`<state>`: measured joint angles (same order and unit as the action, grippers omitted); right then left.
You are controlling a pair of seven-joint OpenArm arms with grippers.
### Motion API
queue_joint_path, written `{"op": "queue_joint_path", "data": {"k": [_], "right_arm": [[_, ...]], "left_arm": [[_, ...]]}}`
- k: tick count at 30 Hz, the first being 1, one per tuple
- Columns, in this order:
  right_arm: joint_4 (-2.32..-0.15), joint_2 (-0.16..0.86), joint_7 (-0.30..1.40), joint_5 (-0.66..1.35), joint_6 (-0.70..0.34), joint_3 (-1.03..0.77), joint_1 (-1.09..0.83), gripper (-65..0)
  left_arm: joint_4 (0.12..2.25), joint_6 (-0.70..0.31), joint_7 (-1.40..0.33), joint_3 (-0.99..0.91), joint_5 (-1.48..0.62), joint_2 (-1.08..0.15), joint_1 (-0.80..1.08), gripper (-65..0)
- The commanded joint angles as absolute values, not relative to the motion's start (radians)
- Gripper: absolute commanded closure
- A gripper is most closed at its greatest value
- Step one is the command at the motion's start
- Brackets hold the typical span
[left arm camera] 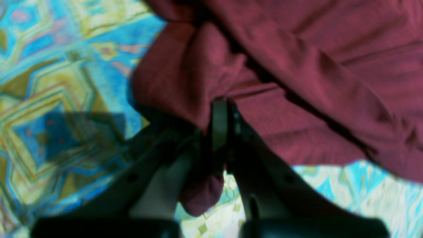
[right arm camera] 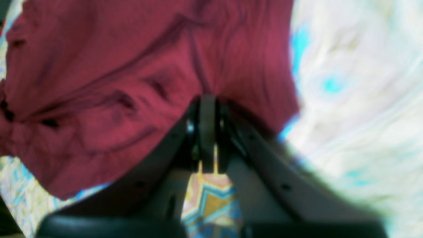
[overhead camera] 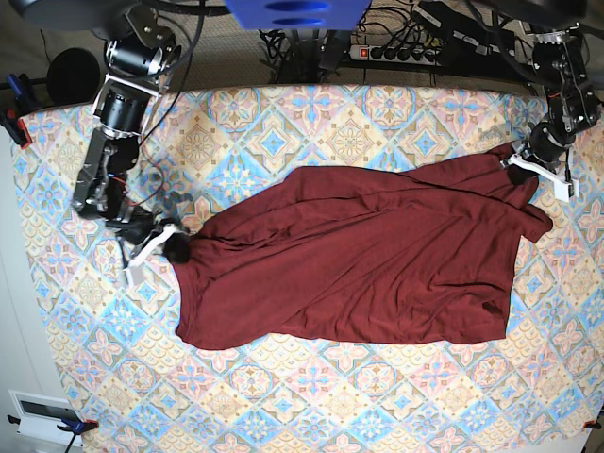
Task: Layout the t-shirt on the table in an organized manner, then fold the t-shirt properly
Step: 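Release and regrasp the shirt corner with the right gripper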
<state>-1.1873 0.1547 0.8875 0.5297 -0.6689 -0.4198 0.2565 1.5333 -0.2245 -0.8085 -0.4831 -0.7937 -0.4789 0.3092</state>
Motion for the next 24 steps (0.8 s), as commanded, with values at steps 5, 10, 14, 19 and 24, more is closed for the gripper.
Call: {"op": "queue_joint_path", "data": {"k": [5,10,14,19,24], "right_arm": [[-1.386,0.191,0.924,0.55,-0.677,-0.423,0.151,0.0],[-1.443,0.202,0.931,0.55,-0.677,-0.424,0.097,0.0],[-1.52,0.205,0.98,0.556,-0.682,-0.507,0.036,0.0],[-1.564,0.205,1.052,0.627,-0.698,-0.601,-0.03,0.0],[-1.584,0.234,1.075,0.644,-0.698,-0.631,-0.051,0.0]], "left_arm": [[1.55,-0.271,-0.796,-0.495,-0.797,-0.519,0.314,0.0],[1.55,-0.272,-0.796,-0.495,-0.805,-0.547,0.329,0.0],[1.55,-0.272,-0.789,-0.496,-0.805,-0.581,0.36,0.0],[1.55,-0.274,-0.789,-0.498,-0.805,-0.596,0.381,0.0],[1.552,-0.346,-0.796,-0.579,-0.805,-0.622,0.41,0.0]]}}
